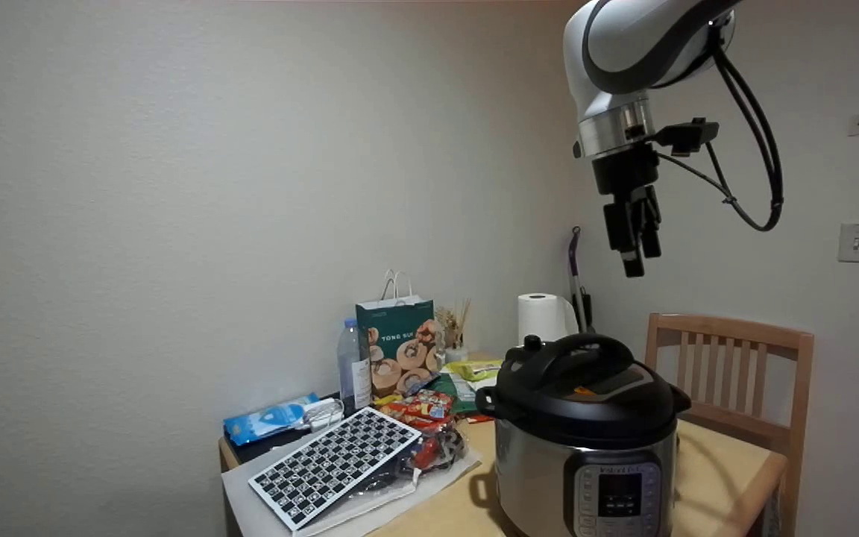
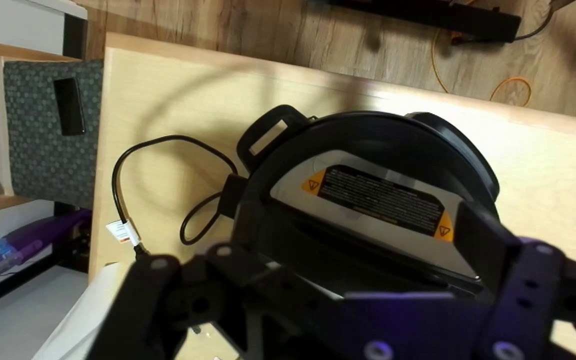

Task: Open the rice cooker

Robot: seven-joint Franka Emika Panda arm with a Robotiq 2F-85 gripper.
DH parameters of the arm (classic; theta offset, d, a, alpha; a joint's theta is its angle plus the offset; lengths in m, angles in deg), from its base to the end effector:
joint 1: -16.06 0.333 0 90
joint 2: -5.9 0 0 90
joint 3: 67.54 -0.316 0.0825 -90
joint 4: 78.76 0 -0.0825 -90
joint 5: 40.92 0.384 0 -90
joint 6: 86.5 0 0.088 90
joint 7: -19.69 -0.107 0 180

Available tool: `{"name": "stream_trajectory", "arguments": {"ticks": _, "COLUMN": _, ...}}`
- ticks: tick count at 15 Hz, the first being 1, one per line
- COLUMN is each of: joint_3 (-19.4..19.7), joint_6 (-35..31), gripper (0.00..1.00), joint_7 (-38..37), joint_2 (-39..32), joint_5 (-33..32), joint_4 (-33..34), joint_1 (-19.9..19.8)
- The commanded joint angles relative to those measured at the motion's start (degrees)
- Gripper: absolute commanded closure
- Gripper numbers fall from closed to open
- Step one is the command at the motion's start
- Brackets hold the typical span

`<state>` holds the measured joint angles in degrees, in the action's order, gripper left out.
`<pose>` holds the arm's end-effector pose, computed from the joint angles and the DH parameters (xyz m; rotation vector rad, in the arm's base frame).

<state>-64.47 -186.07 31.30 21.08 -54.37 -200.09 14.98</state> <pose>0.4618 -0.0564 0.5175 2.9242 0.2719 -0.2102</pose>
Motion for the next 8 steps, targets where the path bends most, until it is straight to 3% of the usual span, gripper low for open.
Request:
{"name": "stream_trajectory", "arguments": {"ticks": 1, "joint_3": -0.1, "joint_6": 0.15, "gripper": 0.0, "joint_7": 0.03, "joint_2": -0.19, "joint_5": 0.04, "joint_4": 0.26, "joint_1": -0.09}}
{"name": "stream_trajectory", "arguments": {"ticks": 5, "joint_3": -0.44, "joint_6": 0.5, "gripper": 0.0, "joint_7": -0.25, "joint_2": -2.12, "joint_5": 2.93, "joint_4": 1.68, "joint_1": 0.71}}
{"name": "stream_trajectory", "arguments": {"ticks": 8, "joint_3": -0.19, "joint_6": 2.87, "gripper": 0.0, "joint_7": -3.78, "joint_2": -5.64, "joint_5": 12.8, "joint_4": 5.25, "joint_1": 1.17}}
